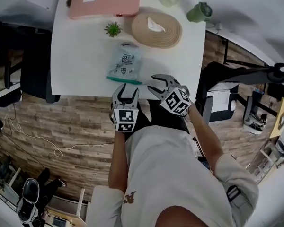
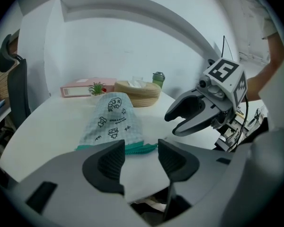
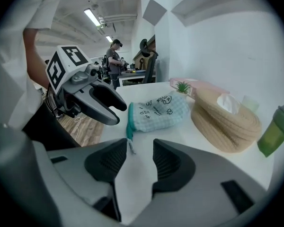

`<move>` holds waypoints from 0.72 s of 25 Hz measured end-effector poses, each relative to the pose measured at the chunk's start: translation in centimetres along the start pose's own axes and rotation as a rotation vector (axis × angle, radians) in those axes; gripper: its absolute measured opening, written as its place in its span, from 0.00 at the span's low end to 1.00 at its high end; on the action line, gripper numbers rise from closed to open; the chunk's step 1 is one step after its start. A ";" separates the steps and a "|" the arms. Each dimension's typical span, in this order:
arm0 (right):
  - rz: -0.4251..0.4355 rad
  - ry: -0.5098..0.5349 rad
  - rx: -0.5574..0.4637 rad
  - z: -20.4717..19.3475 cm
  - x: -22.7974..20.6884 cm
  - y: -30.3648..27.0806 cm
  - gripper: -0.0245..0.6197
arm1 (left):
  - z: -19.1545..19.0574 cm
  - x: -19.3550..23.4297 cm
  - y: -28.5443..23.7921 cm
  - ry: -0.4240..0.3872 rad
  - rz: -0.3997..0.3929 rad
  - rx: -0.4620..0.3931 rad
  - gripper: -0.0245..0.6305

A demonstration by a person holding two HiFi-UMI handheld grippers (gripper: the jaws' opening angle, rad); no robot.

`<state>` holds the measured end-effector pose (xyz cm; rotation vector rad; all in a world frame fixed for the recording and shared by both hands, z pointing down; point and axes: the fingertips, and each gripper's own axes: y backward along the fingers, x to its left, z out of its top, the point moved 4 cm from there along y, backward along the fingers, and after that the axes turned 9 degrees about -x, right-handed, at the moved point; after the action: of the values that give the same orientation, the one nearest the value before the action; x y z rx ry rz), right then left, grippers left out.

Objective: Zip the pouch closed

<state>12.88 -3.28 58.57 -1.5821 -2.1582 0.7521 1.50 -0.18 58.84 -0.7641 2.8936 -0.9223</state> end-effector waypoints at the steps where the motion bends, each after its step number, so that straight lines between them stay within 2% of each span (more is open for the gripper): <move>1: 0.020 0.007 0.004 -0.3 0.1 -0.3 0.31 | -0.3 -0.1 -0.1 0.004 0.004 0.005 0.37; 9: 0.142 0.068 0.037 -1.7 0.9 -2.4 0.22 | -1.9 -0.7 -1.0 0.034 0.015 0.025 0.34; 12: 0.168 0.079 0.050 -2.0 1.1 -2.9 0.18 | -2.2 -0.8 -1.2 0.041 0.010 0.030 0.34; 16: 0.186 0.079 0.057 -2.2 1.2 -3.3 0.06 | -2.5 -1.2 -1.4 0.031 -0.002 0.038 0.33; 18: 0.194 0.073 0.050 -2.1 1.4 -3.3 0.05 | -2.7 -1.5 -1.6 0.018 -0.015 0.044 0.32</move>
<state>11.16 -2.33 62.18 -1.7823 -1.9399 0.7861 3.13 0.78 61.73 -0.7789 2.8763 -0.9953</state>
